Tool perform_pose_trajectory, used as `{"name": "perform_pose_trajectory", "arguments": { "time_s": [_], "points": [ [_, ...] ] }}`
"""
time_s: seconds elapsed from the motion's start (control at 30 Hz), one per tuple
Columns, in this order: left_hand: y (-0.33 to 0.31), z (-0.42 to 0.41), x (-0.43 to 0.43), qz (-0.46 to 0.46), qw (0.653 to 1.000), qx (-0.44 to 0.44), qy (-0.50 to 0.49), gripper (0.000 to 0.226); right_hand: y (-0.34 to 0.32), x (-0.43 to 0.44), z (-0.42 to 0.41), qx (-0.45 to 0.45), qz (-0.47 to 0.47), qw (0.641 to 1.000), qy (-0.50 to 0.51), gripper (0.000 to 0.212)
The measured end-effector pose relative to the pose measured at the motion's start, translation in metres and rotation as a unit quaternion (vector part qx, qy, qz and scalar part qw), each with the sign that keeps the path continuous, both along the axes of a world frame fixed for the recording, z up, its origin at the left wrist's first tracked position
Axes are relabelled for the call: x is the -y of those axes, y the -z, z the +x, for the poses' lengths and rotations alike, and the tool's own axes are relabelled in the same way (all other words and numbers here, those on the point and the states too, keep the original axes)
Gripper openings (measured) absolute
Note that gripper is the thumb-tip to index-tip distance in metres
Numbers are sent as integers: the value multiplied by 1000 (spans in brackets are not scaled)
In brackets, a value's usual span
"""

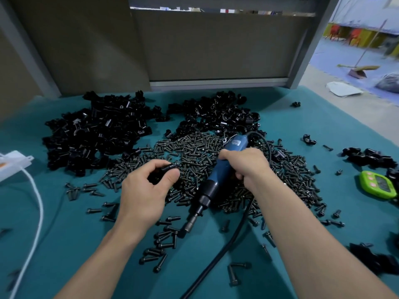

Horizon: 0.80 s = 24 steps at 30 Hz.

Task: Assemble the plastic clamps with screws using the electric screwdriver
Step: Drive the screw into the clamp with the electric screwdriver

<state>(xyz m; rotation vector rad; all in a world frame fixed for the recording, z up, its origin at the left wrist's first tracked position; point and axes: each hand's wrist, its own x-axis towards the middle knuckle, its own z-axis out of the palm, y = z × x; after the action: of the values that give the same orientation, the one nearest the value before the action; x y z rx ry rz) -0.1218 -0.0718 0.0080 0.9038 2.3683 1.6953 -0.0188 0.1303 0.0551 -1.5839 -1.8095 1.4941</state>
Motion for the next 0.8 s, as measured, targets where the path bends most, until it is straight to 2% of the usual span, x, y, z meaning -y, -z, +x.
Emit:
{"name": "perform_pose_trajectory", "arguments": {
  "time_s": [0.07,0.13,0.23,0.33,0.43,0.53,0.6,0.7,0.8],
  "points": [
    [-3,-3,3,37,999,23,-4,18,-1,0,6,-91,-66,992,53,38],
    [-4,-5,6,60,997,42,-11,26,-5,3,12,-200,-118,969,89,32],
    [-4,-9,6,75,994,70,-30,8,-12,5,19,-358,-154,913,123,24],
    [-3,-10,6,71,994,72,-33,5,-23,9,16,-462,-142,869,104,21],
    [-3,-7,6,58,996,57,-24,9,-36,12,12,-466,-116,874,73,19],
    [-6,-5,7,47,998,47,-21,8,-40,10,14,-461,-143,874,48,22],
    [-7,-4,7,42,998,42,-21,9,-36,7,18,-449,-132,884,19,17],
    [-7,-4,8,37,998,37,-27,20,-33,3,24,-412,-46,910,-21,15],
    [-7,-2,6,29,998,42,-28,28,-37,-2,27,-412,49,908,-61,16]
  ]
}}
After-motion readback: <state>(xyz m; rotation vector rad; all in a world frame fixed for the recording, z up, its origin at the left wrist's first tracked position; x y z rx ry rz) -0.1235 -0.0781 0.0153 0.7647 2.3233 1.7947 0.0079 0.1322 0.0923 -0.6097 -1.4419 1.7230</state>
